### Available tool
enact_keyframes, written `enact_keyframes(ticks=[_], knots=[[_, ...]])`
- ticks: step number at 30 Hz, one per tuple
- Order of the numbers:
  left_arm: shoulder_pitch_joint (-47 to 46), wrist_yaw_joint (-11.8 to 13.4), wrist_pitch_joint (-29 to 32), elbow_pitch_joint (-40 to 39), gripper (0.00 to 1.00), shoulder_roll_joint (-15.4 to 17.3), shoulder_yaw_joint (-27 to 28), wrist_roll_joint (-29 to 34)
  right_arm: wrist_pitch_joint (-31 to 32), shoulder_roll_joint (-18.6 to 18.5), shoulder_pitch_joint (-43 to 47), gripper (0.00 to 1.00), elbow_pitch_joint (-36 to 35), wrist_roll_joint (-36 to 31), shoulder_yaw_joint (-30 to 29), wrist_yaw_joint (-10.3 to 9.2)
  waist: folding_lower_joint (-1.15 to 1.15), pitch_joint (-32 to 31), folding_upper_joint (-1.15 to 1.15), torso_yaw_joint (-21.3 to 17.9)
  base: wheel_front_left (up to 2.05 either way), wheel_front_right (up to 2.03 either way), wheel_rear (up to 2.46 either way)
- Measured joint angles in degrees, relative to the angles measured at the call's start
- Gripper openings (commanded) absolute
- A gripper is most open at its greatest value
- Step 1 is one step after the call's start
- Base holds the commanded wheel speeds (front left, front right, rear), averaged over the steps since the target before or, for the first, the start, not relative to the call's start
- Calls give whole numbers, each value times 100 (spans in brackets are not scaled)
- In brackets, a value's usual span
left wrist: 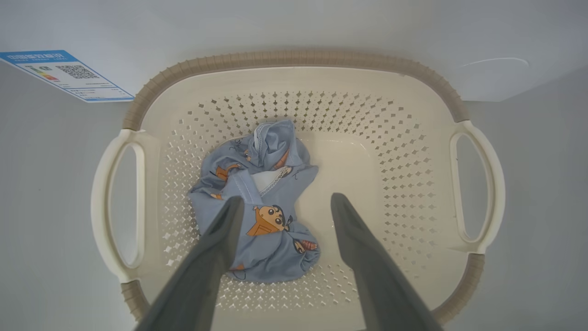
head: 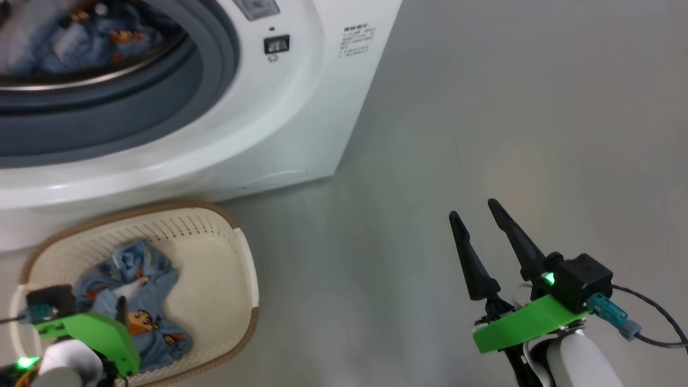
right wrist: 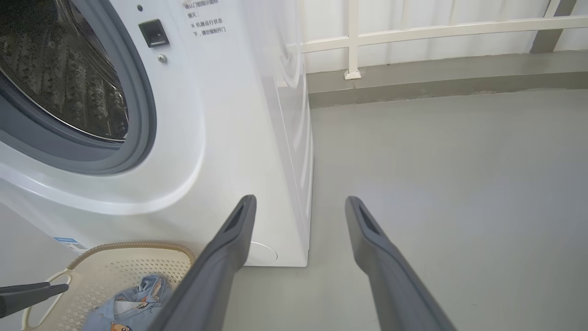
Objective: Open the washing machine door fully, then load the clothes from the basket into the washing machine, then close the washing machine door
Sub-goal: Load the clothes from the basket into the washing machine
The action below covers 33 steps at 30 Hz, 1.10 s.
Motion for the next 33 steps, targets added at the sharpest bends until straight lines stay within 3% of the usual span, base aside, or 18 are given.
enact_keyframes(ticks=[18,33], knots=[[-1326,-105,136,1595,100,404,-212,82,0,33,-432,100,-88,11,59,0,0,1124,0,-319,0,0,0],[-2002,110,-263,2172,100,725,-482,344,0,52,-552,100,-192,67,3,0,0,1826,0,-481,0,0,0]])
